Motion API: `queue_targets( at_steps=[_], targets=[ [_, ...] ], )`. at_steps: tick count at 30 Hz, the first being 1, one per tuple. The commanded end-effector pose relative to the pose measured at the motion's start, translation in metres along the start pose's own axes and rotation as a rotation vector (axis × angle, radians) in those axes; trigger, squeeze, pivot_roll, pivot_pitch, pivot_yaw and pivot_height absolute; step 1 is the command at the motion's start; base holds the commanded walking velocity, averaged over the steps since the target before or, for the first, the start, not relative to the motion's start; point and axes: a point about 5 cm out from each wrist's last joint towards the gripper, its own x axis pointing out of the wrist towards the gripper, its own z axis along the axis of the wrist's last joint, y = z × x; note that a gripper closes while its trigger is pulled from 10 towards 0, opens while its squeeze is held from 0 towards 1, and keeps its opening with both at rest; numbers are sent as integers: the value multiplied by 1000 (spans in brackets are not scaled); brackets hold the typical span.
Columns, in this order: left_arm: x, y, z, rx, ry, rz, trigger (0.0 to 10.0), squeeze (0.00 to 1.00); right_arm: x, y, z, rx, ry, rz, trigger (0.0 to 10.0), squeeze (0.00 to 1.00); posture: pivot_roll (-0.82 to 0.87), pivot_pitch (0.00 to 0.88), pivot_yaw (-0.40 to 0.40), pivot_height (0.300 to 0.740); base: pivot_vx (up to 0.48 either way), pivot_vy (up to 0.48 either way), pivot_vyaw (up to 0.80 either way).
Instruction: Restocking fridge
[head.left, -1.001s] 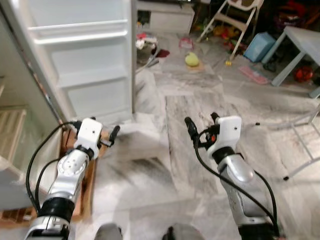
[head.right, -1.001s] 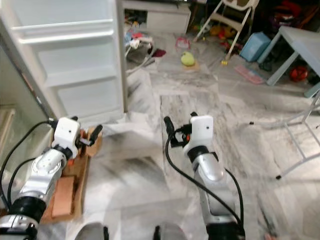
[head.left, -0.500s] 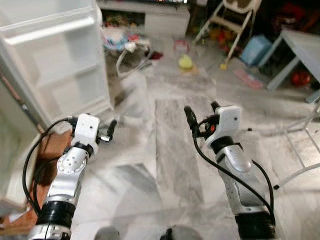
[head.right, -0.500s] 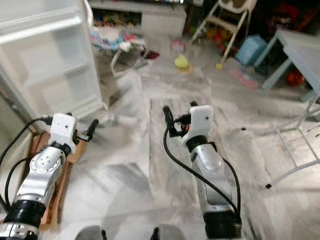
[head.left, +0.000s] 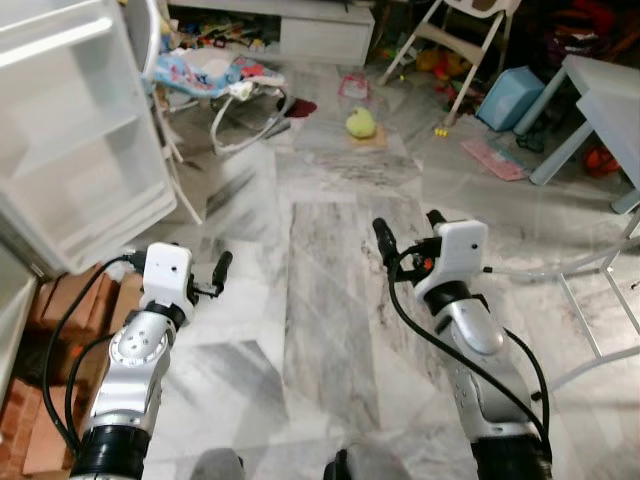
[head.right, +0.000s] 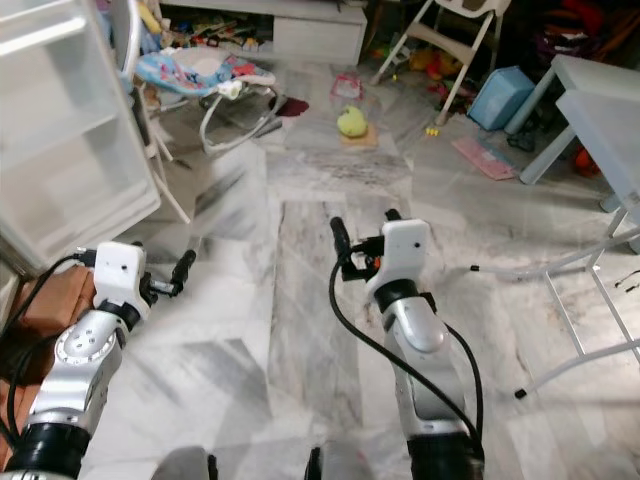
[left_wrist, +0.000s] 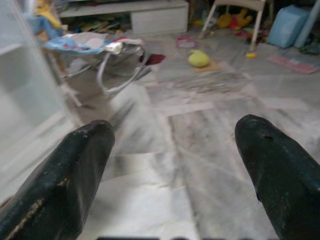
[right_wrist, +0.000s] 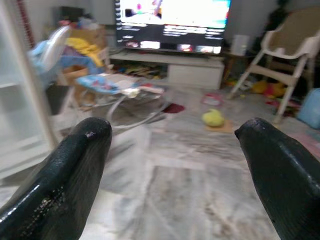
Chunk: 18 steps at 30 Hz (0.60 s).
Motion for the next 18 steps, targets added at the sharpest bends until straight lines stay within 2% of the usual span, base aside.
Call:
queue_targets(
  at_steps=[1, 4, 12, 18],
  targets=[
    [4, -4, 5, 12, -13, -24, 10000, 0, 1, -4, 5, 5, -23, -26, 10000, 0, -23, 53, -101, 740, 382, -285, 0],
    [9, -6, 11, 8, -32, -27, 10000, 0, 5, -3, 5, -6, -14, -31, 10000, 0, -23, 46, -103, 740, 425, -162, -177],
    [13, -13, 13, 3, -34, -82, 10000, 0, 10, -11, 8, -32, -27, -77, 10000, 0, -33, 42, -102, 740, 468, 0, -800],
    [16, -17, 17, 11, -55, -105, 10000, 0, 9, -8, 6, -31, -23, -82, 10000, 0, -34, 39, -100, 740, 464, 0, -800]
  ],
)
